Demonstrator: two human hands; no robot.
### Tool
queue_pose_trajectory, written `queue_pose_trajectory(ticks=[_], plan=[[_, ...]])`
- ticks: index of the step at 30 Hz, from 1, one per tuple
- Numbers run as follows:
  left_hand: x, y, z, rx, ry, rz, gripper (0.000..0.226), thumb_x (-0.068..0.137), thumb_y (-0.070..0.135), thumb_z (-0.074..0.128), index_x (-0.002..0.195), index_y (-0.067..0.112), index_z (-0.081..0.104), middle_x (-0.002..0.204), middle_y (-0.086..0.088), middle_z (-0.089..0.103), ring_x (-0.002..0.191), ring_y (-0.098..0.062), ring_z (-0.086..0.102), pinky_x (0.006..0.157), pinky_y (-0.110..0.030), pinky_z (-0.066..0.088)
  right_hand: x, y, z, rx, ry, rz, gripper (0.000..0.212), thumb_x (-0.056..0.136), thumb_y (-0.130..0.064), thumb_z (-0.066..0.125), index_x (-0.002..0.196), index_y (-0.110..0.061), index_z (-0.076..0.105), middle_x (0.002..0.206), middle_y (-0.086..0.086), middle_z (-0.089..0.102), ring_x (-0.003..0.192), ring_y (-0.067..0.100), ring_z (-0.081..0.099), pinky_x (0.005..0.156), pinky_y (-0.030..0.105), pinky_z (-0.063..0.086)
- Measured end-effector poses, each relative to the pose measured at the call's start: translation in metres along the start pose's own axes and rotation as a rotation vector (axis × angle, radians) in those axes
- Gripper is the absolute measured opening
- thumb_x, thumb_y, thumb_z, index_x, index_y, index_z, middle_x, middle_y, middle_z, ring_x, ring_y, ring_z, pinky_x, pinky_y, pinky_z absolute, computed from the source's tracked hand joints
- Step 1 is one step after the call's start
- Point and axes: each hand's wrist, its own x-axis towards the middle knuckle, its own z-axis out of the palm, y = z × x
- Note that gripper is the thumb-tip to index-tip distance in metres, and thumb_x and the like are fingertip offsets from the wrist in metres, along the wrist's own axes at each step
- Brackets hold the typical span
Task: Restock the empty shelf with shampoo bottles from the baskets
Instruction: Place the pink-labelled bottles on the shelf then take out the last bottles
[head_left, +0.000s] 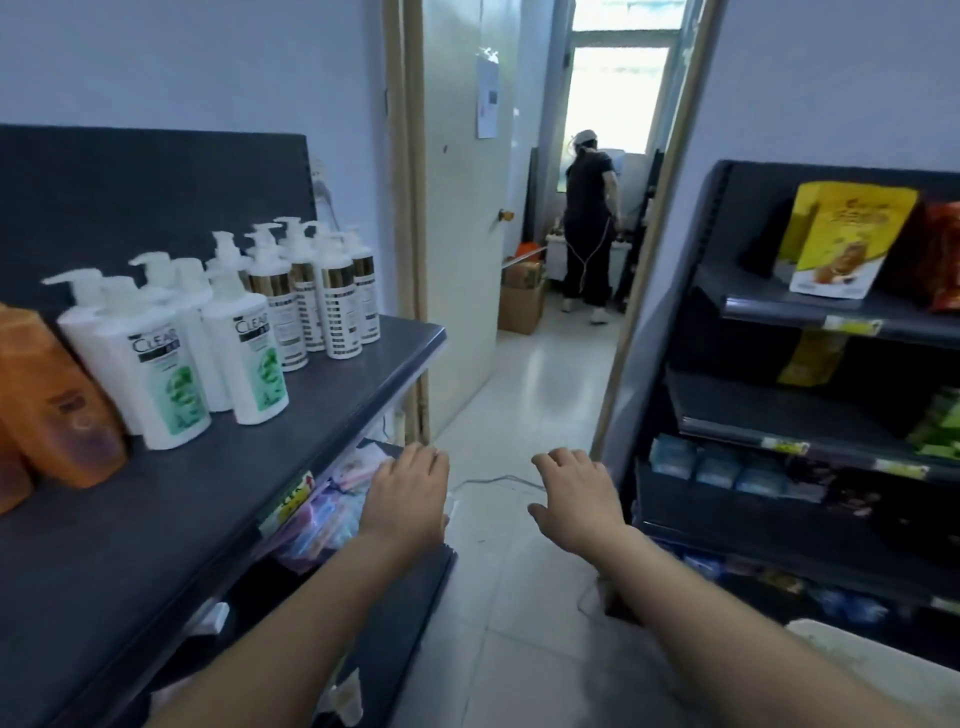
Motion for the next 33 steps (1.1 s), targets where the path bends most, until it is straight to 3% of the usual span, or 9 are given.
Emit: queue_pose_trajectory(ticks=[3, 5, 12, 21, 33], plan=[[0.010, 0.030, 0.012, -0.046, -0.046, 0.142, 0.060, 0.086, 0.038, 0.063, 0.135, 0.015, 0.038, 0.135, -0.003, 0.042, 0.127, -0.023, 0.039, 0.101, -0.035, 0.035, -0.029, 0.030, 0.002, -0.006, -0.015, 0.145, 0.049, 0.092, -0.039, 0.058, 0.135, -0.020, 0.045, 0.137, 0.002, 0.049, 0.127, 0.025, 0.043, 0.103, 0.038, 0.037], [0.015, 0.050, 0.020, -0.069, -0.054, 0.210, 0.061, 0.089, 0.036, 0.060, 0.139, 0.015, 0.034, 0.140, -0.003, 0.039, 0.131, -0.023, 0.035, 0.104, -0.035, 0.032, -0.051, 0.046, 0.005, -0.012, -0.034, 0.229, 0.052, 0.091, -0.039, 0.058, 0.138, -0.021, 0.044, 0.139, 0.003, 0.048, 0.128, 0.025, 0.042, 0.104, 0.038, 0.037], [0.010, 0.132, 0.032, -0.152, -0.090, 0.448, 0.046, 0.087, 0.032, 0.062, 0.125, 0.016, 0.042, 0.132, -0.003, 0.044, 0.125, -0.023, 0.038, 0.100, -0.034, 0.036, -0.139, 0.097, 0.020, -0.042, -0.099, 0.503, 0.052, 0.089, -0.044, 0.059, 0.133, -0.020, 0.045, 0.135, 0.004, 0.049, 0.127, 0.026, 0.044, 0.100, 0.039, 0.039], [-0.015, 0.256, 0.044, -0.239, -0.134, 0.740, 0.062, 0.085, 0.036, 0.065, 0.138, 0.013, 0.040, 0.139, -0.004, 0.043, 0.134, -0.024, 0.034, 0.106, -0.037, 0.034, -0.265, 0.161, 0.036, 0.003, -0.205, 0.826, 0.055, 0.091, -0.044, 0.057, 0.138, -0.019, 0.043, 0.139, 0.005, 0.048, 0.130, 0.027, 0.042, 0.104, 0.040, 0.038], [-0.082, 0.436, 0.067, -0.279, -0.275, 0.997, 0.057, 0.084, 0.021, 0.059, 0.137, 0.012, 0.041, 0.137, -0.004, 0.044, 0.130, -0.023, 0.036, 0.104, -0.036, 0.033, -0.415, 0.255, 0.078, 0.118, -0.291, 1.086, 0.056, 0.091, -0.041, 0.059, 0.140, -0.019, 0.044, 0.141, 0.005, 0.048, 0.132, 0.025, 0.042, 0.107, 0.039, 0.039]])
